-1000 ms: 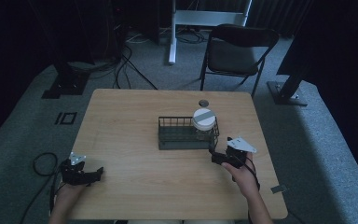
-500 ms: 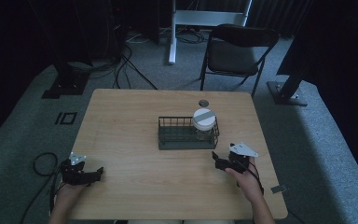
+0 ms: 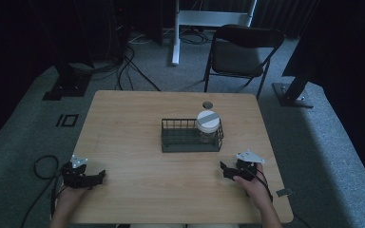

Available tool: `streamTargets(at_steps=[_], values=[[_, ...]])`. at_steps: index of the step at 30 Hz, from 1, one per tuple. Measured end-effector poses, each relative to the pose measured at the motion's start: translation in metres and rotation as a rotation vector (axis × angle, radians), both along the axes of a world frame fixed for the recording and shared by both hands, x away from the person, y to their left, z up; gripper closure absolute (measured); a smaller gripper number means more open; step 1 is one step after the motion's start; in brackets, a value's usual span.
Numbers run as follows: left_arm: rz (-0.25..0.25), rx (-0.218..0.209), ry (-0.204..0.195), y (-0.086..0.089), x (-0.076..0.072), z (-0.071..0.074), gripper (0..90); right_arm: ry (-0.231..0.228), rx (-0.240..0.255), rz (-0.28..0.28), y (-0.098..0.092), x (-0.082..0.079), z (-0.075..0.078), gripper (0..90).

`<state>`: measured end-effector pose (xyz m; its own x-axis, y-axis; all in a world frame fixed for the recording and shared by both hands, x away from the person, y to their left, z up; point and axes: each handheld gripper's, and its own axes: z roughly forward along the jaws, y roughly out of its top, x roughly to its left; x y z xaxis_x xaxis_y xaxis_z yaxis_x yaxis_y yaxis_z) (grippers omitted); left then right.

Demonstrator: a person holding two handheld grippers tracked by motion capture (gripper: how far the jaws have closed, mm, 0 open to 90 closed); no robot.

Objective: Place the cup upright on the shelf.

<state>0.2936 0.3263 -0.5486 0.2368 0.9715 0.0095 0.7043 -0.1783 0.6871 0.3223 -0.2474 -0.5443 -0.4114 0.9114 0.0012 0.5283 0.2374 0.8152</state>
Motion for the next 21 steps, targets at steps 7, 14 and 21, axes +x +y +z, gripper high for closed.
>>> streamTargets(at_steps=[7,14,21], values=[[0.000,-0.001,0.000,0.000,0.000,0.000,0.2,0.030,-0.007,-0.014,-0.006,0.001,-0.004,12.6],[0.000,-0.001,0.000,0.000,0.000,0.000,0.2,0.067,-0.042,-0.074,-0.008,0.002,-0.005,12.5],[0.000,0.000,0.000,0.000,0.000,0.000,0.1,0.094,-0.035,-0.144,-0.013,0.003,-0.006,11.8]])
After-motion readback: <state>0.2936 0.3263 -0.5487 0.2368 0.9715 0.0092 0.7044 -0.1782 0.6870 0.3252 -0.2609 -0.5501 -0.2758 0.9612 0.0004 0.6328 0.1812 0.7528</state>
